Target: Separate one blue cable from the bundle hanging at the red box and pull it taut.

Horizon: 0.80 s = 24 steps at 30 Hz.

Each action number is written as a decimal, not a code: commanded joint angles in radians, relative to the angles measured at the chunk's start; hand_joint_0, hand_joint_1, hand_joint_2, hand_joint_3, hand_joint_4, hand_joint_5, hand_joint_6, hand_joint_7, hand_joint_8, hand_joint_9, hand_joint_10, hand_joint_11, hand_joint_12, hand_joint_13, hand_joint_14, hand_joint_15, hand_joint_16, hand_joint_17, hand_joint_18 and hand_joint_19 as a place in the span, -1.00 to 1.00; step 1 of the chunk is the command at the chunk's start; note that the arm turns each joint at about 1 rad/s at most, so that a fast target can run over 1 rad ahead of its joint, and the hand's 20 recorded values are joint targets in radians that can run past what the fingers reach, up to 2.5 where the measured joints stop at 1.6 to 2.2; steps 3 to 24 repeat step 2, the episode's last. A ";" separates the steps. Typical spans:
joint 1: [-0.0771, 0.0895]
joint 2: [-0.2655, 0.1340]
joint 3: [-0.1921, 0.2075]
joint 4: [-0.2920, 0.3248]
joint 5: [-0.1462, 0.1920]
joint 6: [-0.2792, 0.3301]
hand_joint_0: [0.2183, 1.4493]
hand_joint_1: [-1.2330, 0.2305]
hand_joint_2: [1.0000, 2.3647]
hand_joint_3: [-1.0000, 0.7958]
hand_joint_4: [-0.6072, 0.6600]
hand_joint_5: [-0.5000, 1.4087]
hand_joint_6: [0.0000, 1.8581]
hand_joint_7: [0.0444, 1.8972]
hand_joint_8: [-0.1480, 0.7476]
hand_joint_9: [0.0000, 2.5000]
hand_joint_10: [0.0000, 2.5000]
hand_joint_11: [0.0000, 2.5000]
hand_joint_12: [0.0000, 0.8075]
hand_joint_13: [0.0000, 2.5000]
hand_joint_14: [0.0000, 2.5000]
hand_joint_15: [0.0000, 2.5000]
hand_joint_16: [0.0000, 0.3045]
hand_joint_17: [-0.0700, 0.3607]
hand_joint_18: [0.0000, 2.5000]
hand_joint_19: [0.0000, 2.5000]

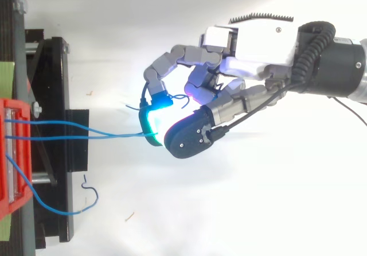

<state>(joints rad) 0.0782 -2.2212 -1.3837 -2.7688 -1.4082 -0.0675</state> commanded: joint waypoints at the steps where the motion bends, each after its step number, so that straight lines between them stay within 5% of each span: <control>1: 0.000 0.000 0.000 0.000 0.000 0.000 -0.08 -0.41 -0.97 0.08 -0.34 -0.67 0.00 0.53 -0.07 -0.09 0.33 0.13 -0.19 -0.08 0.61 0.18 -0.78 -0.32 0.19 0.33; 24: 0.000 0.000 0.000 0.000 0.000 0.000 -0.08 -0.42 -0.97 0.08 -0.34 -0.67 0.00 0.53 -0.06 -0.09 0.33 0.14 -0.19 -0.07 0.61 0.18 -0.78 -0.32 0.19 0.33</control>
